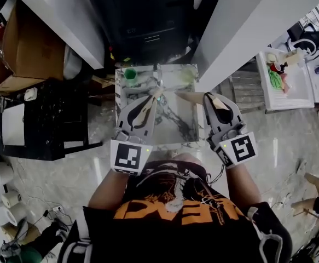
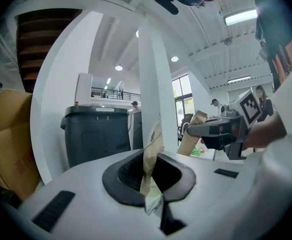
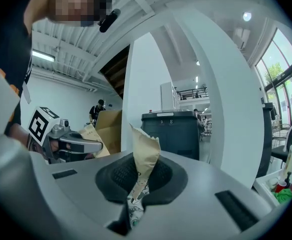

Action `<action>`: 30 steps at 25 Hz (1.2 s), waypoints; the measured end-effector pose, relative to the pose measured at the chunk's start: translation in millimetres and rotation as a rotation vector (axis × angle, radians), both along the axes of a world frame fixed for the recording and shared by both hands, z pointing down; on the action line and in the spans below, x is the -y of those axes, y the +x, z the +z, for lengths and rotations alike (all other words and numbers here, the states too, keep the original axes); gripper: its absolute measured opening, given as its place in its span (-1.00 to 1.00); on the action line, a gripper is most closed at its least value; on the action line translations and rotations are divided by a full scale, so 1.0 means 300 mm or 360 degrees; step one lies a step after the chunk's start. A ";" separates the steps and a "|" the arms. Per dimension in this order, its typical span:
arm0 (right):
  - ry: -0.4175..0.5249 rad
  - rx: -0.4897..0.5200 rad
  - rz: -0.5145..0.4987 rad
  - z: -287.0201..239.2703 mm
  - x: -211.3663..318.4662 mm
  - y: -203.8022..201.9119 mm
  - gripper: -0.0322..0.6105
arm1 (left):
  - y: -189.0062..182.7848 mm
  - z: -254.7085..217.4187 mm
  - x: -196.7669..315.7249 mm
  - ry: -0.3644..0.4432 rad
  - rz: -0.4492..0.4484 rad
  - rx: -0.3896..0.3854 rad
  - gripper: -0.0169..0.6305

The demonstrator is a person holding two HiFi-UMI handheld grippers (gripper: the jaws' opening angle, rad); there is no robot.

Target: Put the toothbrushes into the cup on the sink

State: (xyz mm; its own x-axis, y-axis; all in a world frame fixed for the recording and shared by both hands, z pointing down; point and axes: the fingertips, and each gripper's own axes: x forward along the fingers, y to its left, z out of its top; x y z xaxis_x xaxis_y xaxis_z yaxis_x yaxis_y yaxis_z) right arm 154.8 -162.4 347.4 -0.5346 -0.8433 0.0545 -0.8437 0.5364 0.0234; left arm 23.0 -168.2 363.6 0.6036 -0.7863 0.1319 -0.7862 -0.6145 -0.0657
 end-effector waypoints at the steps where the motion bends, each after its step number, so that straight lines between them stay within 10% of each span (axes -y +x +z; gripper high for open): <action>1: -0.0002 -0.0020 0.0014 0.007 0.018 0.004 -0.84 | -0.002 0.006 0.006 -0.0005 0.0010 0.0004 -0.83; 30: -0.0348 -0.0287 0.0343 0.646 0.567 0.194 -0.84 | -0.056 0.098 -0.028 -0.0098 -0.0051 0.0026 -0.83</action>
